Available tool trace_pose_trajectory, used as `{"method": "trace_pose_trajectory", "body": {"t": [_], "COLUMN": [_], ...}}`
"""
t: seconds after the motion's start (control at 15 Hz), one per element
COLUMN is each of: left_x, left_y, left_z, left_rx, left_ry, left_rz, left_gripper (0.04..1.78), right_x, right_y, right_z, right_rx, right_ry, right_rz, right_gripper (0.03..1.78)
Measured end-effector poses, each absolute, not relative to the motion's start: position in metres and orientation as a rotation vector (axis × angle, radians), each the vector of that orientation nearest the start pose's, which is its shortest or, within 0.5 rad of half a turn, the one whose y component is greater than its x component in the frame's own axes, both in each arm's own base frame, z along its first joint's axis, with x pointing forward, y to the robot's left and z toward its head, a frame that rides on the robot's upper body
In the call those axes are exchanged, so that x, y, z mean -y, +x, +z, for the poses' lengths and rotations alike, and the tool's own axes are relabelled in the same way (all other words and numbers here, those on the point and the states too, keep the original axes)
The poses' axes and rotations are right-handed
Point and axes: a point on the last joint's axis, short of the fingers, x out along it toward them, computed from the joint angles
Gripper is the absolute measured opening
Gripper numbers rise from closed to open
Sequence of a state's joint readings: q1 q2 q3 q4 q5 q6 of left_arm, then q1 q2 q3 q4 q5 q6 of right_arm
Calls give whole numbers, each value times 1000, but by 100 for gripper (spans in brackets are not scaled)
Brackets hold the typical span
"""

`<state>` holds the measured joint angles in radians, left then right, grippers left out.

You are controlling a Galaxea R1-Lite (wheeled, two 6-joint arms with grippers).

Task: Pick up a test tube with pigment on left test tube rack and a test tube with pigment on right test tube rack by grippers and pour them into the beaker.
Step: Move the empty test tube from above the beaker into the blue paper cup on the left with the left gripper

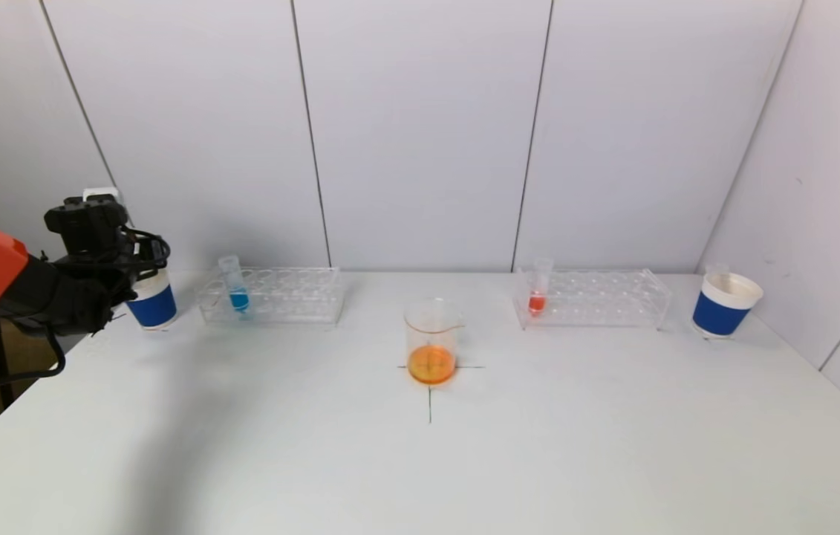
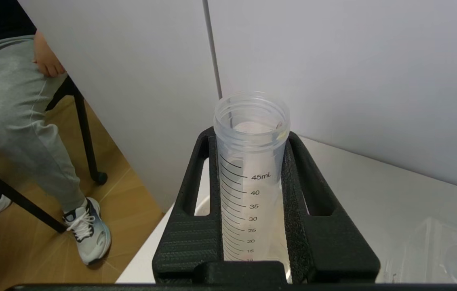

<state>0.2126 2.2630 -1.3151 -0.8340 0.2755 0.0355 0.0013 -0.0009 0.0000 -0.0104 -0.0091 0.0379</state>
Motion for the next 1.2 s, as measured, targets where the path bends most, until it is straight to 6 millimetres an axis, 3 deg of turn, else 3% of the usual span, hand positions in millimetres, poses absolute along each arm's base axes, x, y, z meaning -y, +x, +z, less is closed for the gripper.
{"method": "trace_pose_trajectory", "body": {"t": [1.2], "left_x": [-101], "left_y": [440], "left_z": [115], "left_rx": [-125], "left_ry": [40], "left_rz": [484], "left_gripper": [44], "right_x": [0], "right_y": [-23], "right_z": [77], "right_rx": [11], "right_ry": [38], "right_rz": [-8], "right_gripper": [177]}}
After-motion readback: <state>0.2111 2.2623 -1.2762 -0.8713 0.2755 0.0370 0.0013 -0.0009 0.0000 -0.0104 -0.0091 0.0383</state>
